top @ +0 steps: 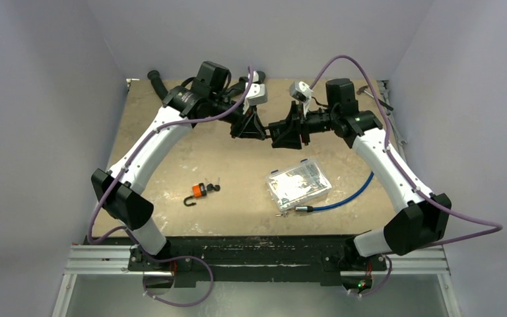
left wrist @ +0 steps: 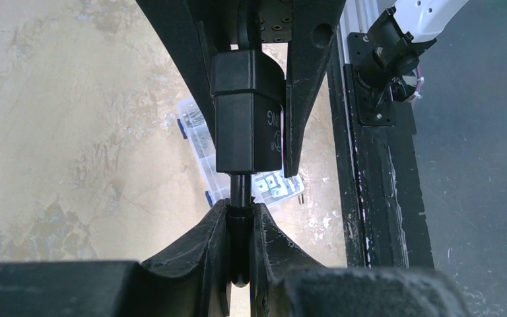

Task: Lock with the key
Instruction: Lock the lock.

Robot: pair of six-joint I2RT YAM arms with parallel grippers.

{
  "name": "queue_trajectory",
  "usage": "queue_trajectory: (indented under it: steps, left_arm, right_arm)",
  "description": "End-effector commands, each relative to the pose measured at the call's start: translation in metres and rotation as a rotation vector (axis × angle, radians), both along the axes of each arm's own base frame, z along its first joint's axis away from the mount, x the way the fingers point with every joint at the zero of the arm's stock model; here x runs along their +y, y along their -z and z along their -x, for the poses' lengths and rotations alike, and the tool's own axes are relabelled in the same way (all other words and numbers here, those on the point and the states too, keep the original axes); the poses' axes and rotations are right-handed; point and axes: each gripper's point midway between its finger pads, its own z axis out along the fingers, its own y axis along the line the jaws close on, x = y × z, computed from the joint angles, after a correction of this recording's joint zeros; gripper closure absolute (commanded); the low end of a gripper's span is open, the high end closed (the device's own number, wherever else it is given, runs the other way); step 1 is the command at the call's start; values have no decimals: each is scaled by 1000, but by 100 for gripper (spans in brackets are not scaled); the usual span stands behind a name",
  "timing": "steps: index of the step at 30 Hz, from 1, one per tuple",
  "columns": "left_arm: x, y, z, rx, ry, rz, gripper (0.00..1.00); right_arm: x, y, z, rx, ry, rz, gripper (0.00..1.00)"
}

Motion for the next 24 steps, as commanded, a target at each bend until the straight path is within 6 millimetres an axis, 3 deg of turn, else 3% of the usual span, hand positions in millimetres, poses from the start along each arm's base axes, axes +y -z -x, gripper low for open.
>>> queue_trajectory:
  steps: [1,3,6,10,14,16,20,24]
  left_arm:
    - [-13,-33,-5,-142,41,91,100]
    - [-12,-38,-11,-116,8,105,100]
    - [0,-57,-31,-60,-42,196,83]
    - [18,-78,-46,15,-53,307,77]
    - [23,-97,-46,13,-53,357,53]
    - [24,-104,-47,-1,-68,372,48]
    - [29,-104,-50,-4,-95,374,44]
    - [31,-96,-53,12,-149,392,42]
  right_arm:
    - [15,-30,10,-2,-63,-80,100]
    - [14,-33,3,1,-27,-86,100]
    - [9,-42,-12,30,49,-130,100]
    - [0,-60,-31,37,124,-208,100]
    - [-6,-77,-45,4,153,-257,100]
    - [-8,-89,-49,-22,158,-295,100]
    - [-11,-111,-49,-51,159,-370,100]
    - [-10,-114,-48,-24,158,-405,100]
